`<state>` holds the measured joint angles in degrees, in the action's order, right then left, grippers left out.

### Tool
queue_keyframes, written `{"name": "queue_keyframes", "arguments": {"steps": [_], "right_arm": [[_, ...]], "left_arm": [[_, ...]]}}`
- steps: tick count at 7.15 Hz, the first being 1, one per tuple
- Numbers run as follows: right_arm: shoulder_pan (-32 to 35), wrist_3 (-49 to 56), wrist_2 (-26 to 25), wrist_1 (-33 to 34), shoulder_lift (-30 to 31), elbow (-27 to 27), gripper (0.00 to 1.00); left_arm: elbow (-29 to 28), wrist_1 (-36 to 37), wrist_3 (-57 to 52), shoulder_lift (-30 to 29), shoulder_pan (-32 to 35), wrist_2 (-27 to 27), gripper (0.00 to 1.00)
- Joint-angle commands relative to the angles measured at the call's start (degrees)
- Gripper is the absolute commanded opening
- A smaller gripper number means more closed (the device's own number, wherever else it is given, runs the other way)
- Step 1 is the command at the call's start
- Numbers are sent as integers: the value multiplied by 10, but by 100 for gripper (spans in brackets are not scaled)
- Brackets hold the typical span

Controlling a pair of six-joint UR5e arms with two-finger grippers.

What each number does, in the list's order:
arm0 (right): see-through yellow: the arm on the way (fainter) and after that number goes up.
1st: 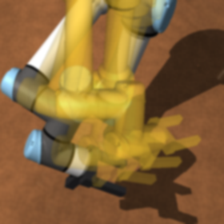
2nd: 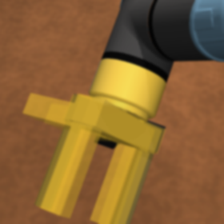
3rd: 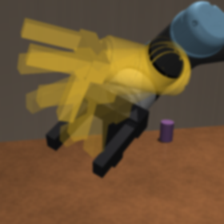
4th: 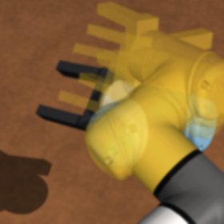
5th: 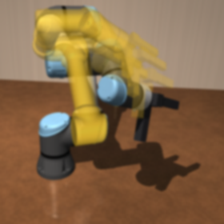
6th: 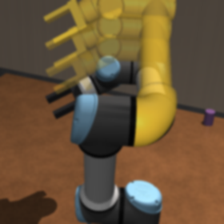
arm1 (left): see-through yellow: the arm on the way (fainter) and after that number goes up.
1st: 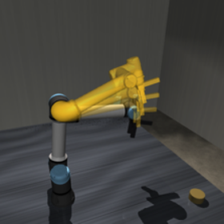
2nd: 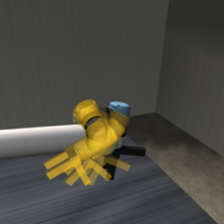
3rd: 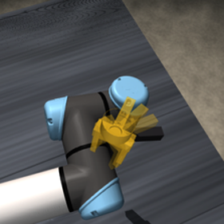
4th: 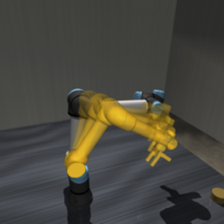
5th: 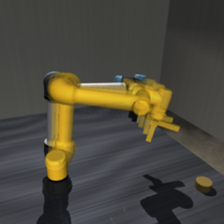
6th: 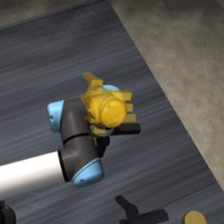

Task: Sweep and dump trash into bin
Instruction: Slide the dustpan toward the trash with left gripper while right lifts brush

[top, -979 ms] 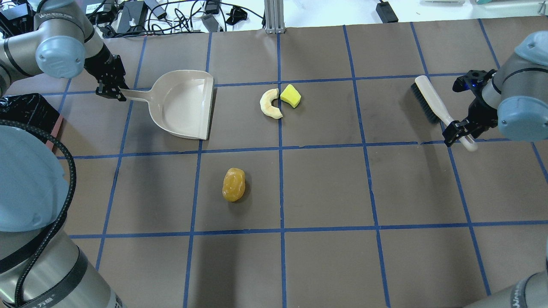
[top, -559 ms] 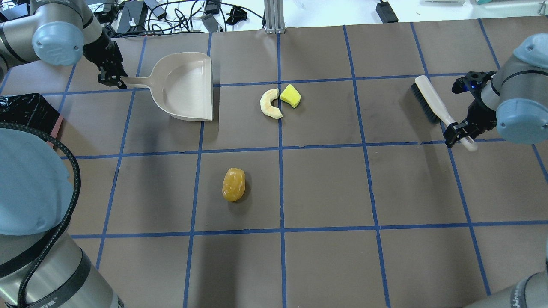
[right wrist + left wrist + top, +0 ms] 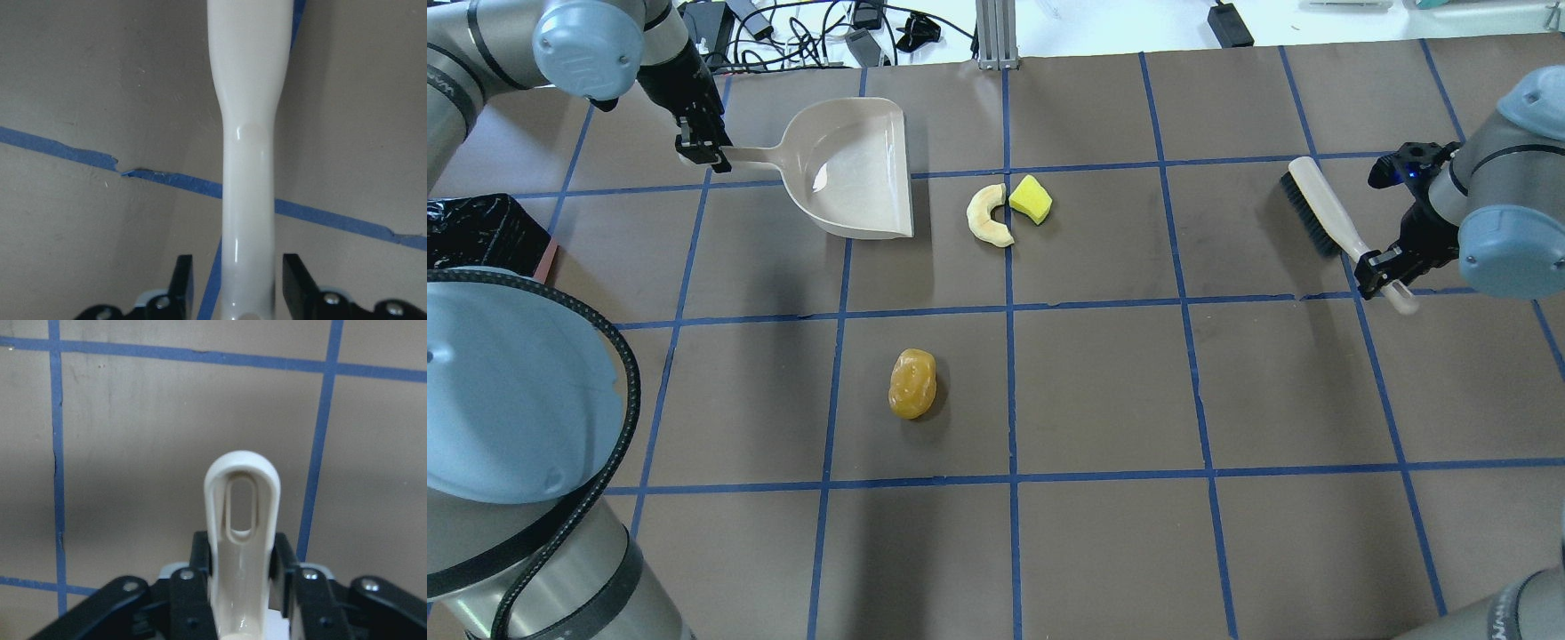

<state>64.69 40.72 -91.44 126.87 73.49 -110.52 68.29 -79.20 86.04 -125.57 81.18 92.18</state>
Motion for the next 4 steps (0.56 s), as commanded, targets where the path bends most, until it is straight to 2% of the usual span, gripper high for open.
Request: {"name": "queue_keyframes", "arguments": {"steps": [1,2,3,4], "right_arm": [[1,1,-1,0,-4,0,22],[1,1,-1,0,-3,-1,17],[1,1,-1,0,2,-2,0],[2,-5,-1,0,3,2,0]], "left_arm": [[0,-8,2,-23,28,6,0],[0,-29,2,-29,37,18,0],[-1,-29,4,-29,45,20,0],[-1,-27,31,-30,47,20,0]]}}
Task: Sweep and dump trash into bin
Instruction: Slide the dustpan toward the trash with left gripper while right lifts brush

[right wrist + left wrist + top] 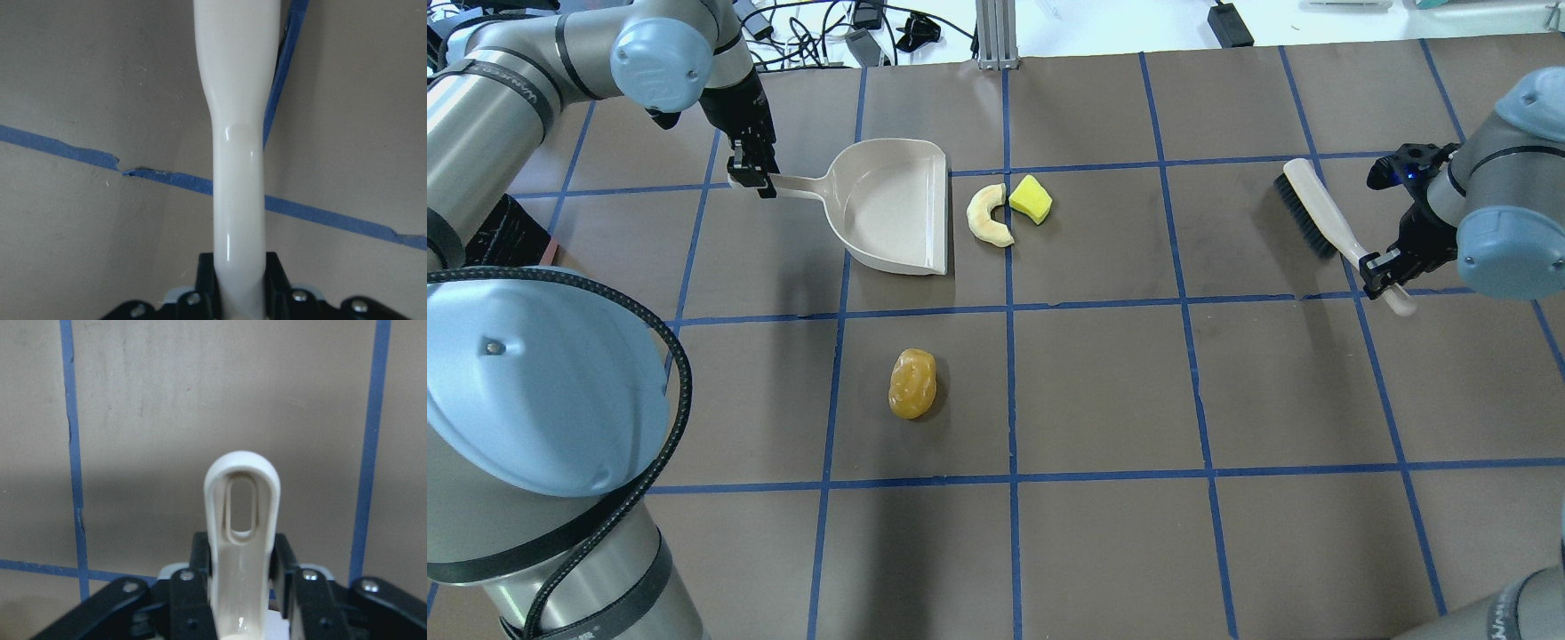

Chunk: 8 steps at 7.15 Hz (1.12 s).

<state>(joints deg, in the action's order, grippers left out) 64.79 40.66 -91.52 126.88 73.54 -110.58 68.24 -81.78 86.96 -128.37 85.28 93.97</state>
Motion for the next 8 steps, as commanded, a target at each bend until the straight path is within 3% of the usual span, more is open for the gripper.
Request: {"name": "queue_keyframes", "arguments": {"steps": [1,3,4,5,7,8], "right_arm": [[5,-25,-18,2,8,5,0],[66,-99,-39,-10,13,41,0],[113,-149,-62,-54,13,63,0],[162,-256,-57,-98,13,80,0],[250,-394,-40,-103,6,91,0],[262,-423,-2,-105,1,91,0]], "left_arm": [[-1,-1,33,0,14,3,0],[-1,11,60,0,28,13,0],[2,14,61,0,35,15,0],[5,17,63,-1,37,15,0],[15,26,72,0,45,23,0],[16,26,72,-1,52,23,0]]}}
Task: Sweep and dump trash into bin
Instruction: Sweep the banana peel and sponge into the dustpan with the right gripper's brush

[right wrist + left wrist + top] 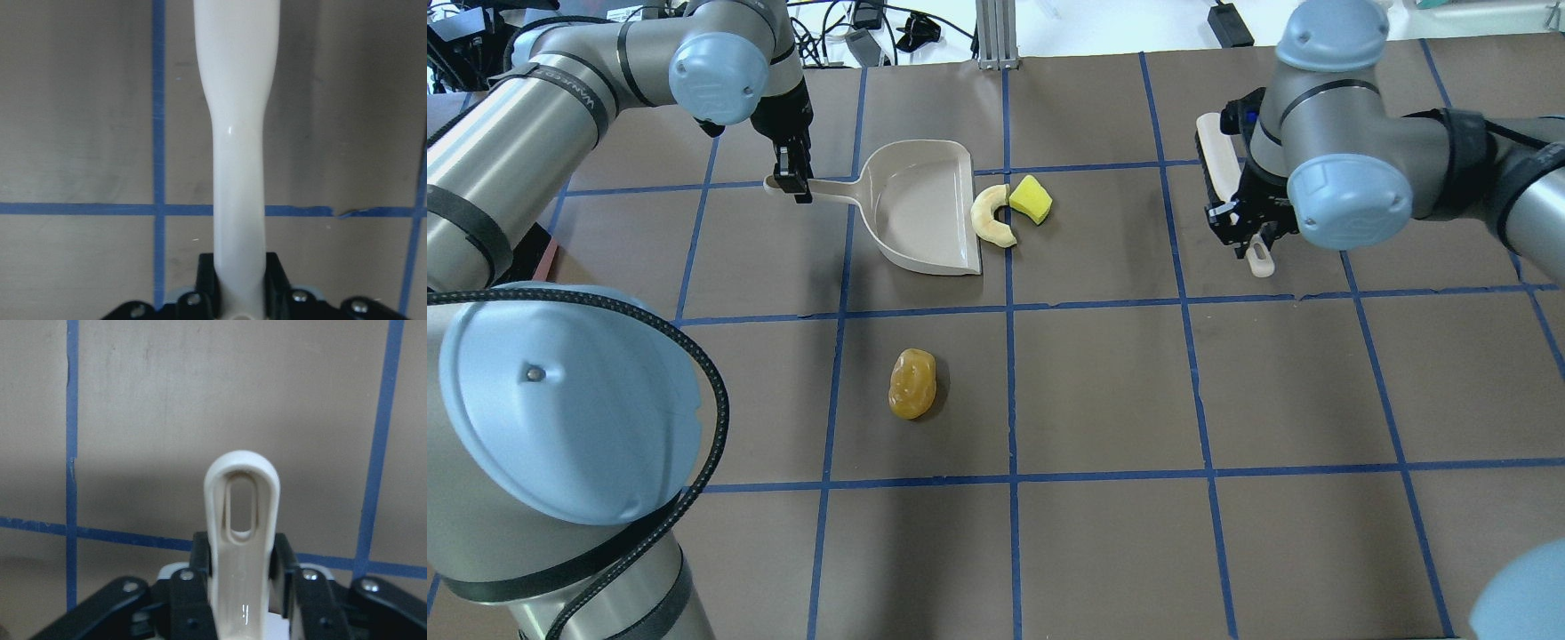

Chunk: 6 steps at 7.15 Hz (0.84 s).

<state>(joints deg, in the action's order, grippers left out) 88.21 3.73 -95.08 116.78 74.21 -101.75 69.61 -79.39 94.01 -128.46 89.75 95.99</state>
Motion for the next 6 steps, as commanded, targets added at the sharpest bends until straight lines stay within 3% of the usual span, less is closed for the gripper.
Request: {"name": "queue_keyframes", "arguments": {"steps": [1,2,5,6], "right_arm": [[42,-63,48,-2,-15,2,0],[72,-107,46,3,-20,4,0],[129,-171,45,-39,-92,95,0],[152,-194,46,-35,-109,102,0]], "left_arm": [[3,2,2,0,10,3,0],[4,3,2,0,11,3,0],[4,6,1,3,18,3,0],[4,6,2,6,23,2,0]]}}
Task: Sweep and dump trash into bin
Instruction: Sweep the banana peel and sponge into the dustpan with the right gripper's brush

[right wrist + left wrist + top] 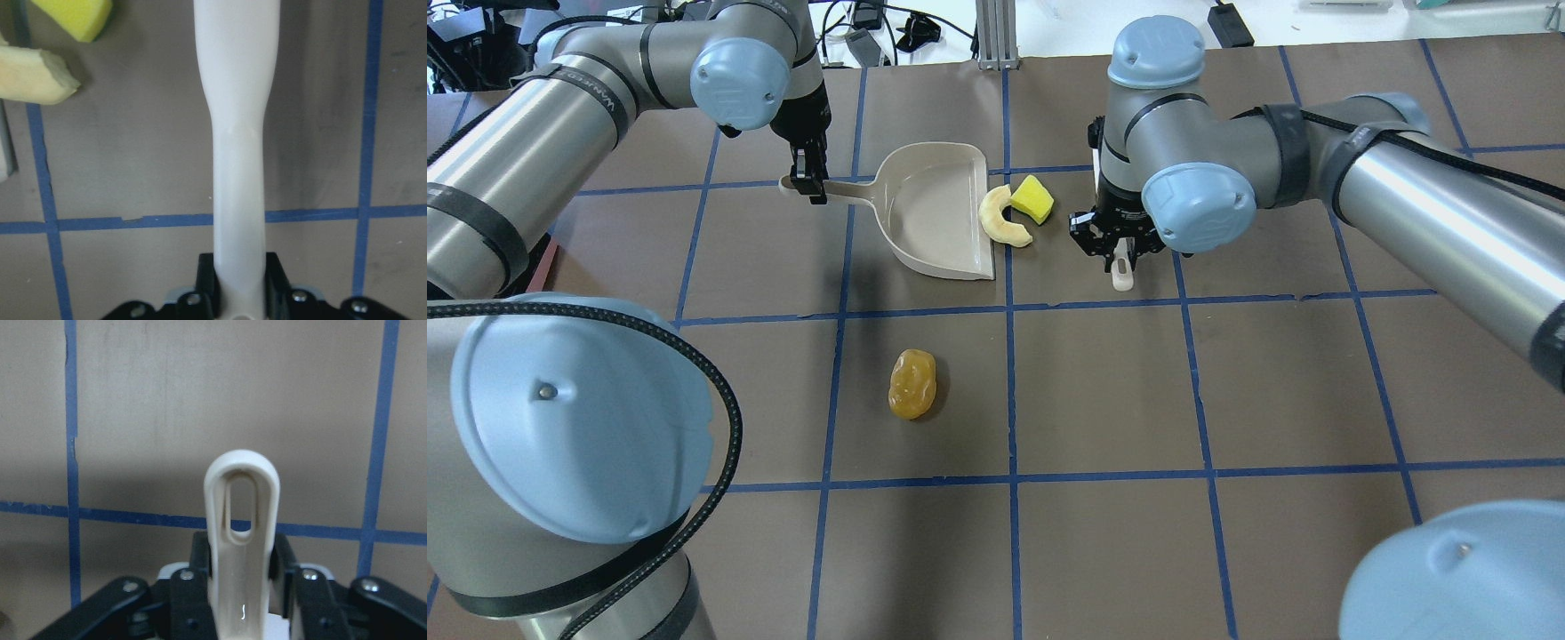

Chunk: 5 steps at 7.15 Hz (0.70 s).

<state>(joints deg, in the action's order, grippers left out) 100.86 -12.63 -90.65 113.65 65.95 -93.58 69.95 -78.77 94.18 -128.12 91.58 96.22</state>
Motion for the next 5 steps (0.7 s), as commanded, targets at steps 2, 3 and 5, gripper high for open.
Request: {"name": "queue_keyframes", "arguments": {"steps": [2,3,5], "right_arm": [[44,-53,16,-4,-31,19,0],[57,-75,31,-2,-31,19,0],[90,-98,44,2,-32,18,0]], "left_arm": [[0,1,0,2,7,-1,0],[0,0,0,2,8,-1,0],[0,1,1,1,15,-3,0]]}}
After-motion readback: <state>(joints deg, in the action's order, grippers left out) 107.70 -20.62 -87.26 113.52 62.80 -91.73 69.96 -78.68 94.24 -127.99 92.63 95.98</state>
